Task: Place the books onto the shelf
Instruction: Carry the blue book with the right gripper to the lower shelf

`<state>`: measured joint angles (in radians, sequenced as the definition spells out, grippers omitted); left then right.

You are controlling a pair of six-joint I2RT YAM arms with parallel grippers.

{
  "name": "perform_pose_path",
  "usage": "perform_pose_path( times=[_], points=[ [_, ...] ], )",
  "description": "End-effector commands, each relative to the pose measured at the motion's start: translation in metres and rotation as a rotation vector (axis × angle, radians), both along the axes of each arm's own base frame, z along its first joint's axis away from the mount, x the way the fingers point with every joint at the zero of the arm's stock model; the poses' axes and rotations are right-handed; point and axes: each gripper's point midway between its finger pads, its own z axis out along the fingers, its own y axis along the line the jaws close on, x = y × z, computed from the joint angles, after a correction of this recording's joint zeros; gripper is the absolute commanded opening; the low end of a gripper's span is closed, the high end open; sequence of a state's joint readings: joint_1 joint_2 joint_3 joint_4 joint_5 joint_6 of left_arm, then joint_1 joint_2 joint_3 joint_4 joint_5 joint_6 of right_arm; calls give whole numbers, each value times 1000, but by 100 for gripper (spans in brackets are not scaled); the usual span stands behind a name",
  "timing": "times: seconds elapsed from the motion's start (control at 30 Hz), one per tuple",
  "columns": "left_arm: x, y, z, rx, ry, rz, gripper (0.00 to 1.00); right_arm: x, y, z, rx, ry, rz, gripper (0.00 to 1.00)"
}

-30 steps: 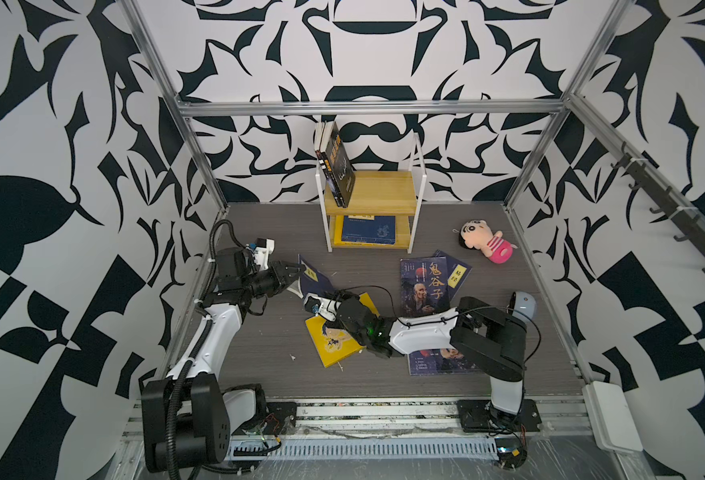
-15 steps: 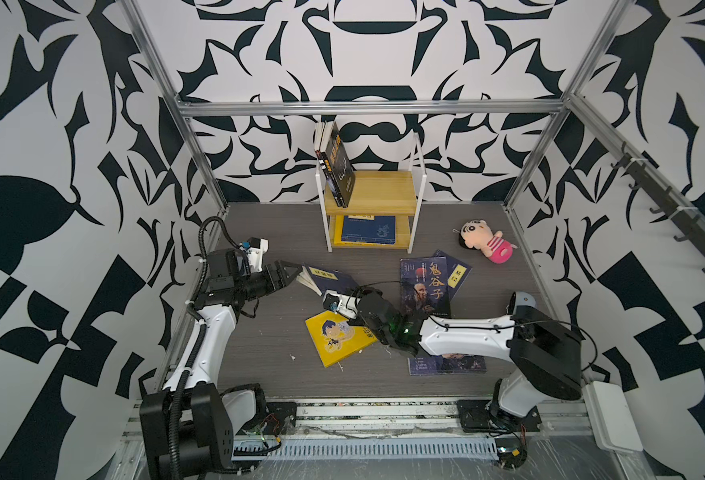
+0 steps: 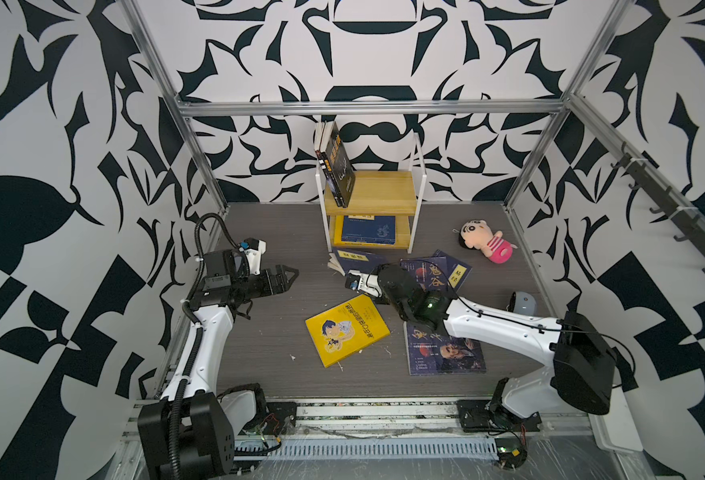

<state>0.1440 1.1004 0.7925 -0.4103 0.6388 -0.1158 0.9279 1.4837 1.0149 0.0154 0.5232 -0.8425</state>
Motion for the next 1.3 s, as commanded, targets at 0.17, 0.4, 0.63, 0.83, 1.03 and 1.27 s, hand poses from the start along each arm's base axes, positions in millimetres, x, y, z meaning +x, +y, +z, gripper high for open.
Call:
perform_pose_path(
  times=[0.17,0.4,0.63,0.83,1.03,1.27],
  points=[
    [-10,-8,14,16,-55,-64,99,52,-14,49,-42,-129,-142,0],
    [-11,-8,14,26,-60,-59,99,88,-18,50,-28,-159,-204,0],
    [-12,-14,15,6,-58,-74,99,126,-16,54,-38,-260,-285,0],
    [-14,-17,16,7,-62,-85,100,151,-9,48,-36,-285,-311,0],
    [-17,-22,19,9,-74,-103,100,164,7,-6,-148,-208,-257,0],
    [-20,-30,17,17,-78,-139,100,157,2,-64,-211,-76,-242,0]
  ],
)
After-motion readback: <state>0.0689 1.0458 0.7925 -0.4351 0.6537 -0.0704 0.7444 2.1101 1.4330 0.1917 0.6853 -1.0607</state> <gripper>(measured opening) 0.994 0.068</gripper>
